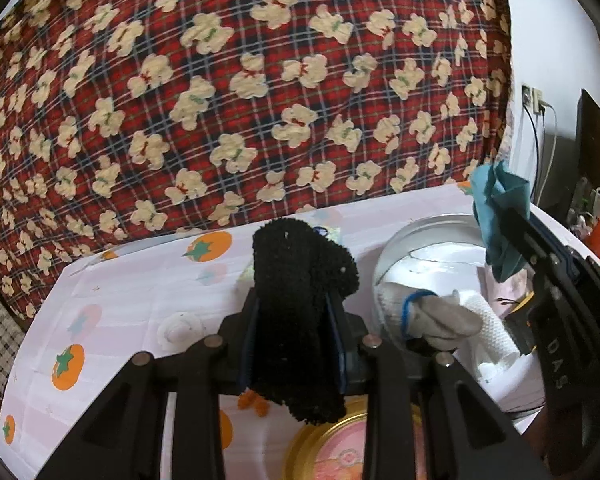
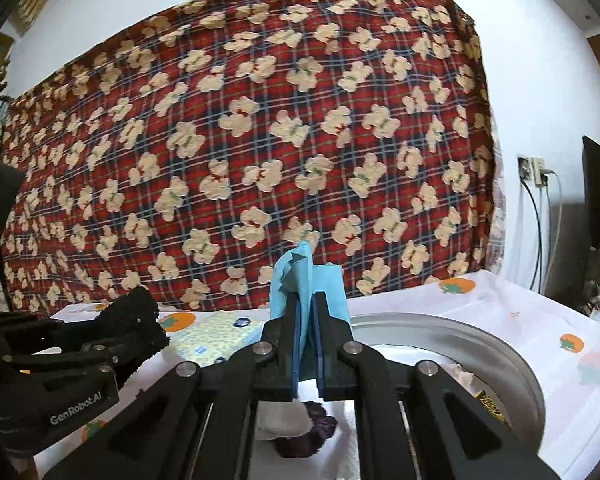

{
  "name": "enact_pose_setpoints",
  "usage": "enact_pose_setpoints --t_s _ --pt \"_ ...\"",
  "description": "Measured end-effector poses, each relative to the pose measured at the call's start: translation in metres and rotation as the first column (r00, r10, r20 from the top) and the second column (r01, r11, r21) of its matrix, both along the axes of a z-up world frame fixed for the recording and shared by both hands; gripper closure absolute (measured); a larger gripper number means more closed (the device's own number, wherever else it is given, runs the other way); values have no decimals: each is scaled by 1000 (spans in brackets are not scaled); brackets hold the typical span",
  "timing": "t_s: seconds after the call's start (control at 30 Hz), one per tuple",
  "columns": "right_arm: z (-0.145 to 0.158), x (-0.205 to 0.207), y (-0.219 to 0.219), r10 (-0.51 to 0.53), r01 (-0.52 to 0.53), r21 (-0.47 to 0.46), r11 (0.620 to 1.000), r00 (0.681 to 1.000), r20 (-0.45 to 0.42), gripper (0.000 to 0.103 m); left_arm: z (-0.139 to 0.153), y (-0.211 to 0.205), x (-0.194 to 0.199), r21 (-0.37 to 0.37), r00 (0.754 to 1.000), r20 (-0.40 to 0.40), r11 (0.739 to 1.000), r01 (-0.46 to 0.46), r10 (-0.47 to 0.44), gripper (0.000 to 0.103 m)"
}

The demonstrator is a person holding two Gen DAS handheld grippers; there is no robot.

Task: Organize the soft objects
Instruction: 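Carry the teal cloth in the right tool while the left tool carries the black cloth over the tin, then open both tools to drop the black and teal cloths into the tin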

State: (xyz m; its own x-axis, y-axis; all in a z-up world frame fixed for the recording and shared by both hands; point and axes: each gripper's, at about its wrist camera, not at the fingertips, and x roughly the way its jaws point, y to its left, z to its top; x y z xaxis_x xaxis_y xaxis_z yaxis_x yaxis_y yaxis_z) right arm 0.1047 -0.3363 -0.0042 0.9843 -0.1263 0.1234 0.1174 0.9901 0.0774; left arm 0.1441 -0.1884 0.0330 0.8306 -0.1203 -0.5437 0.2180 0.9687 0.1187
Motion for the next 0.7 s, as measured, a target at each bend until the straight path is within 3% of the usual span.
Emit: enact_pose_setpoints --t_s 0.37,0.7 --pt "-2 -3 -26 -51 52 72 996 999 -16 96 5 -37 5 52 998 -34 997 49 -47 74" --pt "-4 -5 -48 -145 151 122 981 988 -53 96 8 -64 19 20 987 -117 994 109 -106 74"
